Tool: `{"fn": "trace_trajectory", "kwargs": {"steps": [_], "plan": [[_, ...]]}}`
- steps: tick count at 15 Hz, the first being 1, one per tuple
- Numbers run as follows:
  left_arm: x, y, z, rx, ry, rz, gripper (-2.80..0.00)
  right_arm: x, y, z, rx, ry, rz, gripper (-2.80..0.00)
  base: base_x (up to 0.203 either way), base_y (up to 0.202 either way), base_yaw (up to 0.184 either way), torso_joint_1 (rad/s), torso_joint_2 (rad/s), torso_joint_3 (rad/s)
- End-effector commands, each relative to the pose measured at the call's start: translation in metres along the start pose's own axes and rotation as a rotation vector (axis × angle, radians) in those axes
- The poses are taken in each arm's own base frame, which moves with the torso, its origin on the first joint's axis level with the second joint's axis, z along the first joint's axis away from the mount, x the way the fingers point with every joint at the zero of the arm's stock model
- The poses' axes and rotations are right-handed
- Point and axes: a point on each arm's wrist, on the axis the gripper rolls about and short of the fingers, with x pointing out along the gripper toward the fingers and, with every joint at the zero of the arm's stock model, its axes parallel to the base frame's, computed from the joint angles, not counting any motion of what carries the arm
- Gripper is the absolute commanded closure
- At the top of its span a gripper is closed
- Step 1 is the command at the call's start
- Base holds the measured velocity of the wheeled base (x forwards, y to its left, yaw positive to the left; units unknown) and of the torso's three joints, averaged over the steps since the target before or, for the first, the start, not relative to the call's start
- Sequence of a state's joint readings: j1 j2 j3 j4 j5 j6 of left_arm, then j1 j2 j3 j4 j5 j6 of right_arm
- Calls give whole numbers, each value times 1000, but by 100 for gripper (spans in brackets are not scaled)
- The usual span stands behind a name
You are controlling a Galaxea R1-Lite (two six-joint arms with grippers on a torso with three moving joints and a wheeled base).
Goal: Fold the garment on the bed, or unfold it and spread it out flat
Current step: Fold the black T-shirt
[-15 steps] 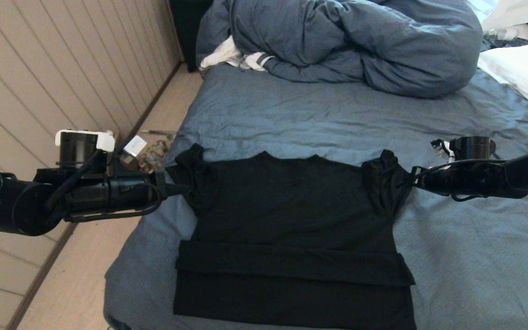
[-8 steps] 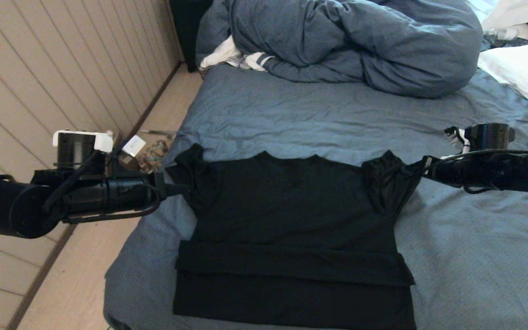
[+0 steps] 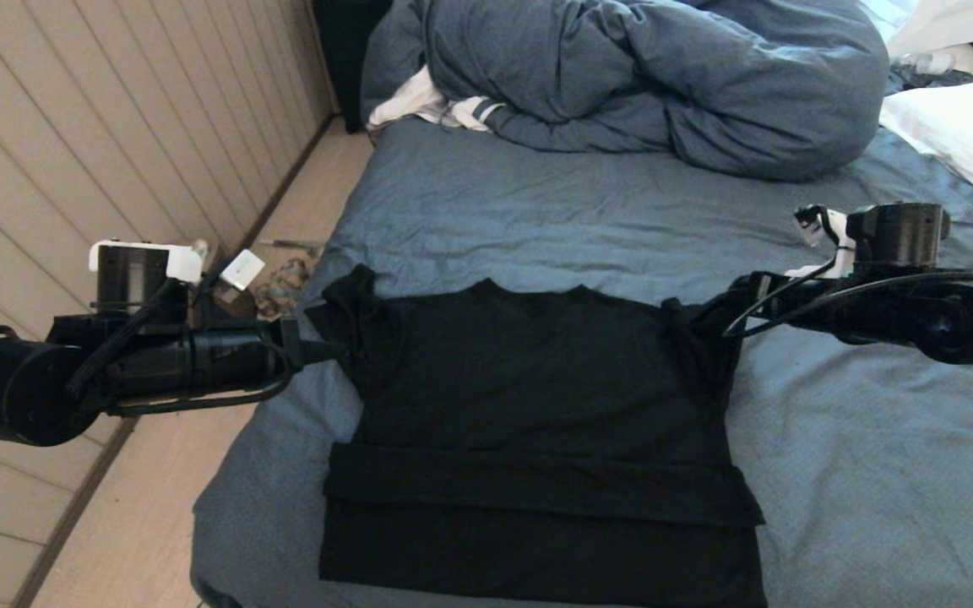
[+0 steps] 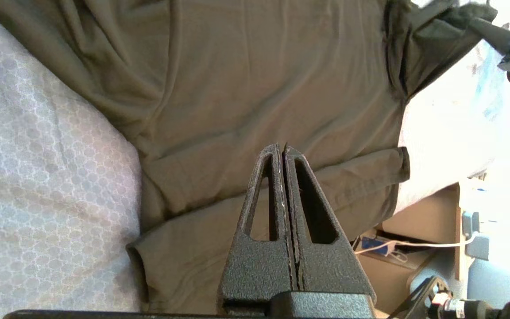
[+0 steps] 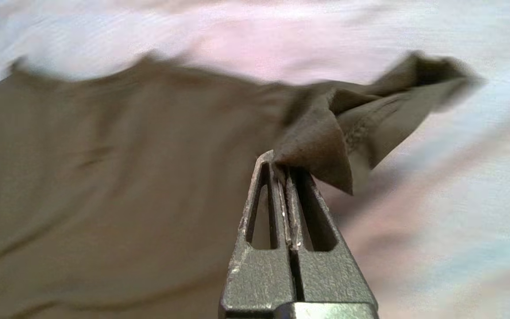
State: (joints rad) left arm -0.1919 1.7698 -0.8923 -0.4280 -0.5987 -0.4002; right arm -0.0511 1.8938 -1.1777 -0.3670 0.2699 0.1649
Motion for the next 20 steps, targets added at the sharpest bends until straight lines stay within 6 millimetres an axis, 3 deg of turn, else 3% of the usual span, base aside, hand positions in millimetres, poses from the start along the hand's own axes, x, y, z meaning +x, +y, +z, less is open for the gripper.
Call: {"fn": "trace_trajectory", "kwargs": {"steps": [1, 5, 9, 13, 17, 18, 20], "plan": [[-1, -1, 0, 0, -2, -4, 0, 1, 25, -1, -25, -5, 39, 0, 0, 0, 0, 0, 0, 0], [-2, 0, -2, -1, 2, -2, 0, 18, 76, -17, -78, -3, 95, 0, 0, 0, 0, 0, 0, 0], [-1, 0, -5, 5, -5, -8, 0, 33, 108, -40, -111, 57, 154, 0, 0, 0, 0, 0, 0, 0], [-1, 0, -7, 5, 1, -10, 0, 51, 117, -60, -133, 108, 158, 0, 0, 0, 0, 0, 0, 0], [0, -1, -8, 5, 6, -13, 0, 55, 123, -67, -156, 126, 158, 0, 0, 0, 0, 0, 0, 0], [0, -1, -9, 5, 8, -13, 0, 55, 123, -69, -164, 129, 155, -280, 0, 0, 0, 0, 0, 0], [-1, -2, -8, 7, 4, -14, 0, 50, 123, -68, -192, 127, 160, -280, 0, 0, 0, 0, 0, 0]]}}
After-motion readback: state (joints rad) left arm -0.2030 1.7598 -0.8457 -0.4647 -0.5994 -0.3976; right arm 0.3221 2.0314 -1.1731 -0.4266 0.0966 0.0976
